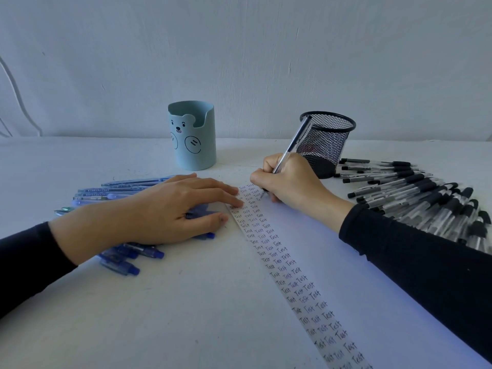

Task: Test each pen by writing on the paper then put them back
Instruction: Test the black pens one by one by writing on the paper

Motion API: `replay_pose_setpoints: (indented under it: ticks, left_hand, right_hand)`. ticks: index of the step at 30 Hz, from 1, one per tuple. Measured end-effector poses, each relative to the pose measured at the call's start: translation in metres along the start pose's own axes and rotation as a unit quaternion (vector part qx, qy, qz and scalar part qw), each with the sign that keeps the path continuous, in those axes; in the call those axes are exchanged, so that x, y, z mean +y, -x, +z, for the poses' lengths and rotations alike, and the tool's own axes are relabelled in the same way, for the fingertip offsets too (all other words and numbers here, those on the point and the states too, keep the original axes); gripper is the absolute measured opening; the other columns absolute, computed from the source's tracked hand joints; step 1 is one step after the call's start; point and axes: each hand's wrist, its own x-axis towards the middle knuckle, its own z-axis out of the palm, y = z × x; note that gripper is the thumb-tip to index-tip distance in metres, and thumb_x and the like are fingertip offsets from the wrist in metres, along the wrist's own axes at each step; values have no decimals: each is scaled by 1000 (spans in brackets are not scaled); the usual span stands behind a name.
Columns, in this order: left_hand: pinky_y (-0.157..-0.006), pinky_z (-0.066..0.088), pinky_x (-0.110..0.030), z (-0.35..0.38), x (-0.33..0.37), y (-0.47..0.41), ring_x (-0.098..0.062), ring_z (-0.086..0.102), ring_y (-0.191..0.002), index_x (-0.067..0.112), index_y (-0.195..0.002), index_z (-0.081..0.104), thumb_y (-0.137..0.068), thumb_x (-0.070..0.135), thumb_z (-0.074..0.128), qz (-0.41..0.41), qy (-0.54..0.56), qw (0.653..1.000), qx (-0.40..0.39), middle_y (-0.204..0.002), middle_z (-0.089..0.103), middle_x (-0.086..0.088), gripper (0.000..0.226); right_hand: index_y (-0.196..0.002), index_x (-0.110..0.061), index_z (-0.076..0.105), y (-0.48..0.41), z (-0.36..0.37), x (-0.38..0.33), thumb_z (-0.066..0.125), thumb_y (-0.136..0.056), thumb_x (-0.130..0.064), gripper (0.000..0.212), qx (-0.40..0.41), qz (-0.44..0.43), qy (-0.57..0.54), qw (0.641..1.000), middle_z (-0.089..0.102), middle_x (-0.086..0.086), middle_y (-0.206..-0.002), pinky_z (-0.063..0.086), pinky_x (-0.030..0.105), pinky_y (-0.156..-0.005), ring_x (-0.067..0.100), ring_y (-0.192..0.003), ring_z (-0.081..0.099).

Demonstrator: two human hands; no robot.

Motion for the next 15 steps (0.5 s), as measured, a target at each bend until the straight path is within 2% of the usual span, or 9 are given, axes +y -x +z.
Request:
replay_pose_setpoints:
  ticks: [11, 15]
  left_hand:
    - [-114, 31, -38, 0, 0, 0, 6, 38, -131, 52, -133, 46, -92, 64, 30, 2, 2, 1000, 2, -143, 40, 31, 46]
    - [-114, 31, -38, 0, -1, 0, 6, 37, -132, 52, -133, 46, -92, 63, 31, 2, 1, 1000, 1, -143, 40, 31, 45]
  right_hand:
    - [-61, 9, 48, -1, 0, 1, 66, -80, -11, 33, 12, -6, 6, 1000, 51, 3, -44, 41, 21, -45, 5, -34, 48]
    - [-59, 9, 46, -1, 0, 1, 66, -79, -10, 34, 11, -12, 16, 1000, 50, 7, -46, 40, 21, -44, 5, -34, 46]
